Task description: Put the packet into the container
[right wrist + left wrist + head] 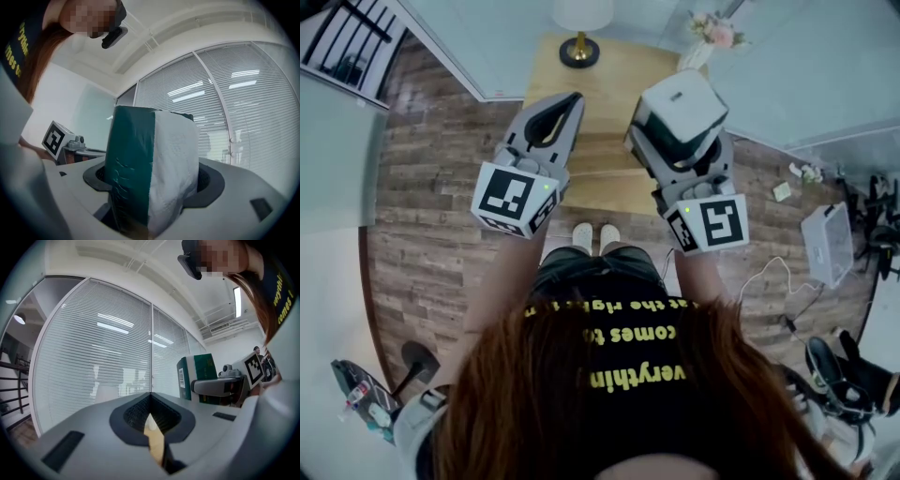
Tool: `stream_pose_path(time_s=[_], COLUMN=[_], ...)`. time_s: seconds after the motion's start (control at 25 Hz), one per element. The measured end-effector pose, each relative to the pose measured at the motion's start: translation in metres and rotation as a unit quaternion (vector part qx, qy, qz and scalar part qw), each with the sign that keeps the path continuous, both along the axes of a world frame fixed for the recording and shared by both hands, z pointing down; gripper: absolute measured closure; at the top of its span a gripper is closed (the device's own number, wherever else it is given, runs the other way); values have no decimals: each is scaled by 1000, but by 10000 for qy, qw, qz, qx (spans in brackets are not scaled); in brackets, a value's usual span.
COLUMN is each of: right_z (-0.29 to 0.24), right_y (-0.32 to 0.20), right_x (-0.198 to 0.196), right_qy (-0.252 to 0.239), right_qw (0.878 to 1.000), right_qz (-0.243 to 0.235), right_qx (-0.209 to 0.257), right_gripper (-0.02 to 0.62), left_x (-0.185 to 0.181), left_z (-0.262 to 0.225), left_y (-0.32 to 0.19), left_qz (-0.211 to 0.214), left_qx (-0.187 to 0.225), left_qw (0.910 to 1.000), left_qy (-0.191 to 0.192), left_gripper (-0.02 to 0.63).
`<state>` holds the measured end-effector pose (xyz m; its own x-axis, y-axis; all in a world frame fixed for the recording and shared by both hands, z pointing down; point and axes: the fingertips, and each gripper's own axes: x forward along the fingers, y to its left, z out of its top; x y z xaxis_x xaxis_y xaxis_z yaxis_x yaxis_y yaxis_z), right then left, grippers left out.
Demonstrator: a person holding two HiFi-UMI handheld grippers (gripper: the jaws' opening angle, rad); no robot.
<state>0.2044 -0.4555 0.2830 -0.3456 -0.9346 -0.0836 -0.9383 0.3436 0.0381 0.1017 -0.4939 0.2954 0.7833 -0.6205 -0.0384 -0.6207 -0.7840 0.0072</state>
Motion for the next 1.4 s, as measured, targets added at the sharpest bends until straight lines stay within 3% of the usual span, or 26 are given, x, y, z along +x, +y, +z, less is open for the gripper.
stream_pose_path(time_s=[0.24,0.36,0.52,0.68,0.92,1.08,1.4], right_z=[1,13,36,61,116,145,199], right_y=[-11,-21,-32,-36,-34,-31,-25], right_x=[-1,-5,-18,-33,-60,-72,-77], right_qy=[159,505,1203,1867,2927,3677,4485], right_qw=[9996,9972,9873,9696,9214,8806,7998], right_qz=[-226,-494,-928,-1421,-2245,-2686,-3486], right_qx=[-92,-252,-469,-696,-1222,-1311,-1938], right_gripper=[183,183,183,183,183,183,183], left_x=[-1,-1,-8,-20,-36,-45,-51], left_z=[1,2,7,8,9,10,13], left_y=[-5,-6,-6,-6,-11,-11,-13], left_qz=[-157,-227,-411,-564,-835,-945,-1110], left_qx=[-72,-67,51,-16,69,18,49], left_qw=[9998,9997,9991,9984,9964,9954,9937], left_qy=[86,45,-99,-91,-140,-135,-155], left_gripper=[606,606,606,606,606,606,606])
